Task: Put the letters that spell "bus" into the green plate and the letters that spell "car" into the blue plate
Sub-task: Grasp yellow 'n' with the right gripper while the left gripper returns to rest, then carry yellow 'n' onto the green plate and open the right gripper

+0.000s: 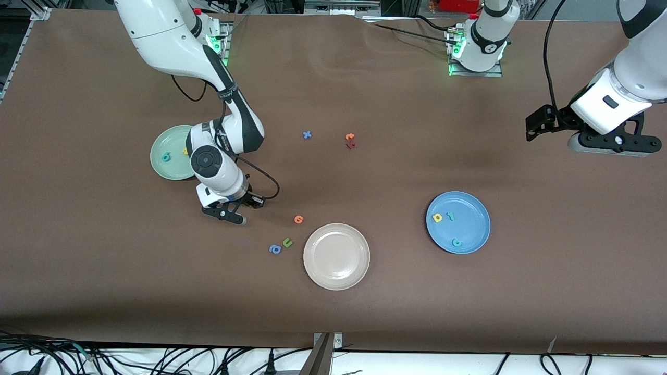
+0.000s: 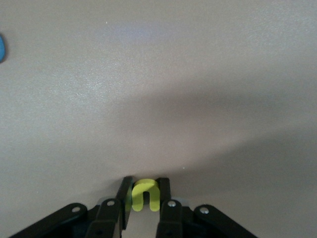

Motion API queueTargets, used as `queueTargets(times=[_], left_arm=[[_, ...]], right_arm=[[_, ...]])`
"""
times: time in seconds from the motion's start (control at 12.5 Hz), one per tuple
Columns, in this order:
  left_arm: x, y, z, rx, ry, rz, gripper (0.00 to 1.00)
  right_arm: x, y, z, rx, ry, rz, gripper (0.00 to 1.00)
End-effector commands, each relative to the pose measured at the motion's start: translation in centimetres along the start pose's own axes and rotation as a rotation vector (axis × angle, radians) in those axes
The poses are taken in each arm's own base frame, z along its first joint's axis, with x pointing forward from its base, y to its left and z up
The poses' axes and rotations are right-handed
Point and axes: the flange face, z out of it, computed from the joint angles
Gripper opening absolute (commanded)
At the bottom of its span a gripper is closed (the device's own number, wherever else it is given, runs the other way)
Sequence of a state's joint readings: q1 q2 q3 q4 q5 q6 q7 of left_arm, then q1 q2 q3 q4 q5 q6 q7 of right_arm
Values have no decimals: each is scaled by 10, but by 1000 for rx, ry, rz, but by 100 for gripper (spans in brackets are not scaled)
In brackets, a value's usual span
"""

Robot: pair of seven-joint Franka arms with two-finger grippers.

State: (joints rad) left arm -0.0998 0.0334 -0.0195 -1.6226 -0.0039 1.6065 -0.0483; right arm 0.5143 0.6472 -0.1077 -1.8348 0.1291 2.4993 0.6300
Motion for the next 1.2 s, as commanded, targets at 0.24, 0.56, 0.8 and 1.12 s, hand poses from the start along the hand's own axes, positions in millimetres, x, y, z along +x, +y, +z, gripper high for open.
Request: queueTargets(times=[0.24,0.56,0.8,1.12], left_arm=[[-7,-7,-5,-10,-8,6,100],[-7,-6,-5,-10,-8,7,100],[-6,-7,-4,-10,-9,6,100],[-6,-7,-4,-10,-9,7,100]], right_arm=[[12,16,-75,-106,-172,-26,4],[-4,108,-121,-159,-336,-104,4],[-22,179,-97,-177,-389,-164,4],[-45,249,-51,-157,-396,-201,4]])
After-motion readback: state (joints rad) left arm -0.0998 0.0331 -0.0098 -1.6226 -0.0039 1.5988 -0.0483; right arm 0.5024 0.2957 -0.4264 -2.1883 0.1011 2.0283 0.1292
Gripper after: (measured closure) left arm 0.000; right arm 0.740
